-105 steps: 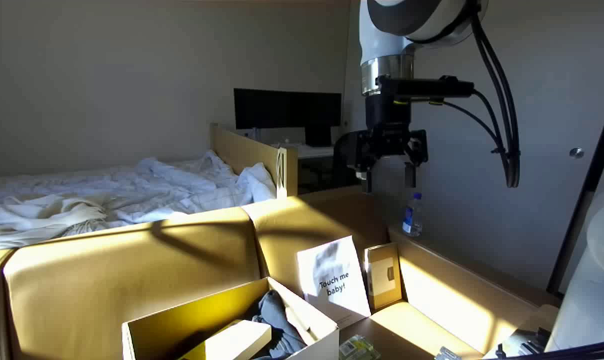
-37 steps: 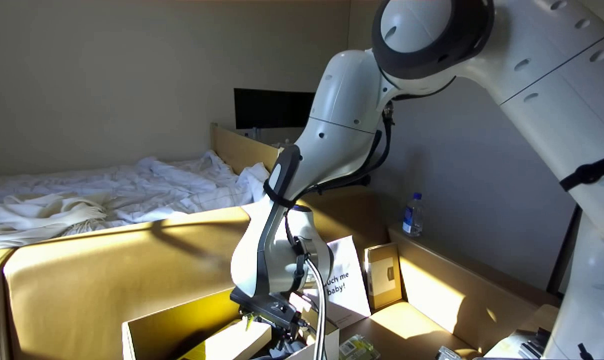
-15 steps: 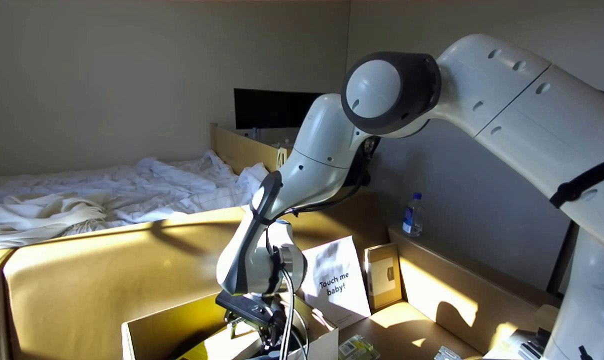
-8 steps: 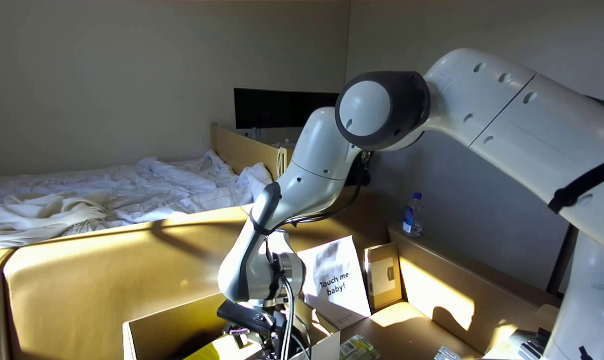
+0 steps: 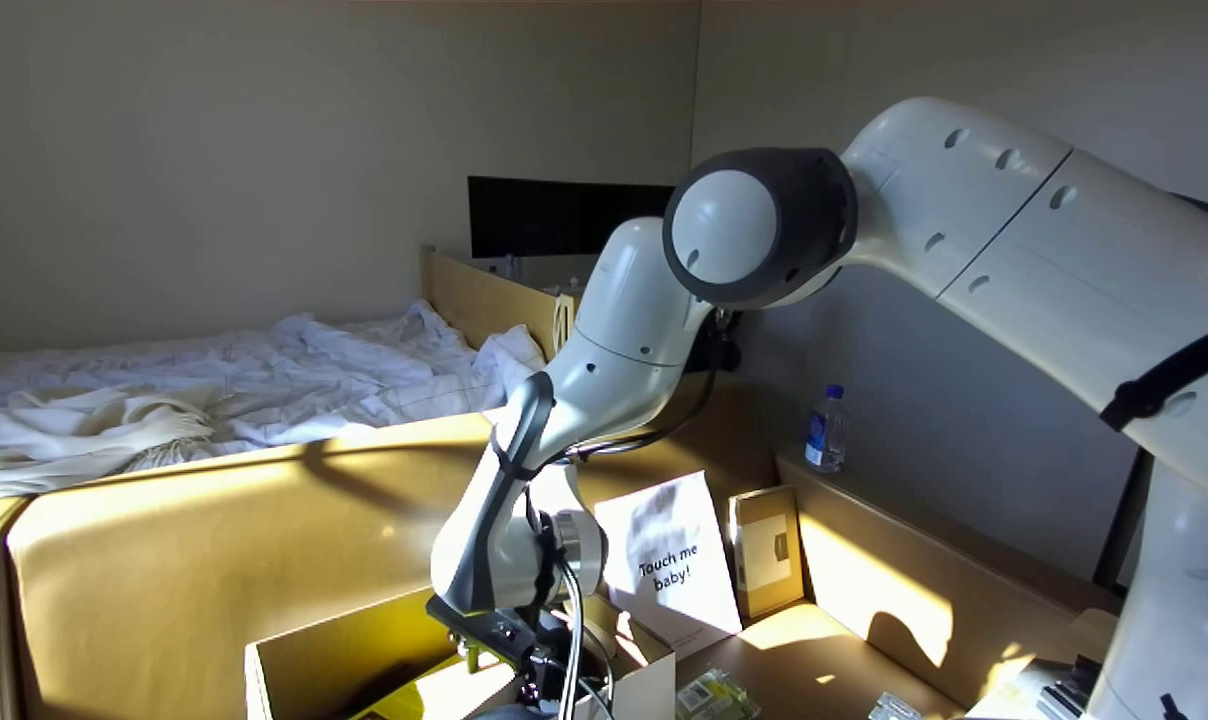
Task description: Remove the yellow book and then the brown book from the box and place them on the right armrest of the chair
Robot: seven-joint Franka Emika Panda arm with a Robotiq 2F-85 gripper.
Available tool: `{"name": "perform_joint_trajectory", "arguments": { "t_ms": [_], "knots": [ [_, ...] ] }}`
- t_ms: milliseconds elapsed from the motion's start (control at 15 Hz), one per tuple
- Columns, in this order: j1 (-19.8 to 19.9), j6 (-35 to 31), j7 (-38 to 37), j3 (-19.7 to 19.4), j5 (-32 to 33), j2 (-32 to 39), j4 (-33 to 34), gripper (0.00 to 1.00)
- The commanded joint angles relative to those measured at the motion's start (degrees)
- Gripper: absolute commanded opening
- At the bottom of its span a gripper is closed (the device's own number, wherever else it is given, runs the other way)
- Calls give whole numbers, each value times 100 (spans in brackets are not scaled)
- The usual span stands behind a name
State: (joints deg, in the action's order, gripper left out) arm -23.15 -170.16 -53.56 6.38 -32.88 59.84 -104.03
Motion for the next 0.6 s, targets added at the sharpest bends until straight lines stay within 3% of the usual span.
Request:
{"name": "perform_joint_trajectory", "arguments": {
  "t_ms": [0,267,533],
  "knots": [
    [-65,-637,-334,-128,12,-155,-225,62],
    [-16,-1393,-312,-51,-66,-449,-616,34],
    [-38,-2052,-162,81,-67,-863,-1057,16]
  ]
}}
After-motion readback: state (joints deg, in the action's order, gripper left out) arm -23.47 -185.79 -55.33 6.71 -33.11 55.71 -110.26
